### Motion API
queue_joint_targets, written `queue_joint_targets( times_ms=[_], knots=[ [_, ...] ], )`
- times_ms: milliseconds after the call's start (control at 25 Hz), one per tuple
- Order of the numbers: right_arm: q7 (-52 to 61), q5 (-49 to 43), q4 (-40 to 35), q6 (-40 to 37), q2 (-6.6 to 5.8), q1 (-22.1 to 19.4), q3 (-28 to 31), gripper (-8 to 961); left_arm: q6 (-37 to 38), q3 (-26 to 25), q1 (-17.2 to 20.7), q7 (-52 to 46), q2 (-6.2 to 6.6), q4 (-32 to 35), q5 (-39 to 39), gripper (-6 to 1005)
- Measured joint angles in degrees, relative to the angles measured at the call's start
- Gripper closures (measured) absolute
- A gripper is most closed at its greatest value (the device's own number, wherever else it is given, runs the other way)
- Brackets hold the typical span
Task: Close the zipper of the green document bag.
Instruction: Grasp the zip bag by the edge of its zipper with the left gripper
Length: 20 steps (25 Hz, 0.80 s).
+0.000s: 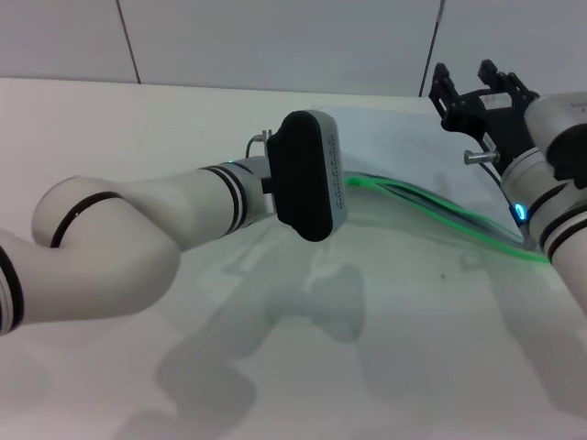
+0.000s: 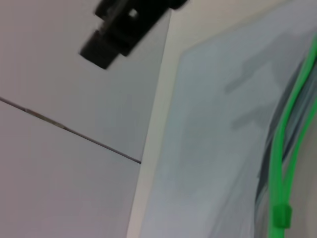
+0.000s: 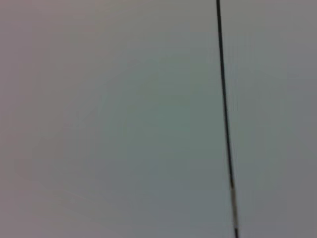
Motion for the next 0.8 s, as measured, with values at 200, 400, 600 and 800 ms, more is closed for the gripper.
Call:
queue_joint_targets(
  times_ms=[200, 400, 600, 800],
  knots=[
    [6.32, -9.77, -2.66, -0.07, -1.95, -2.02, -0.15, 341, -0.39, 0.17, 0.92, 0.03, 0.03, 0.33, 0.0, 904],
    [6.32, -13.73, -4.09, 0.27, -2.39, -3.27, -0.21, 343, -0.58, 0.19, 1.21, 0.33, 0.06, 0.46, 0.0, 935],
    [6.32, -19.19, -2.33, -0.91, -2.75, -3.21, 1.0, 347, -0.59, 0.2, 1.5, 0.34, 0.04, 0.54, 0.0, 939],
    [6.27, -23.91, -3.99, -10.81, -4.91, -2.88, 2.92, 427, -0.58, 0.2, 1.97, 0.11, 0.09, 0.81, 0.0, 941]
  ],
)
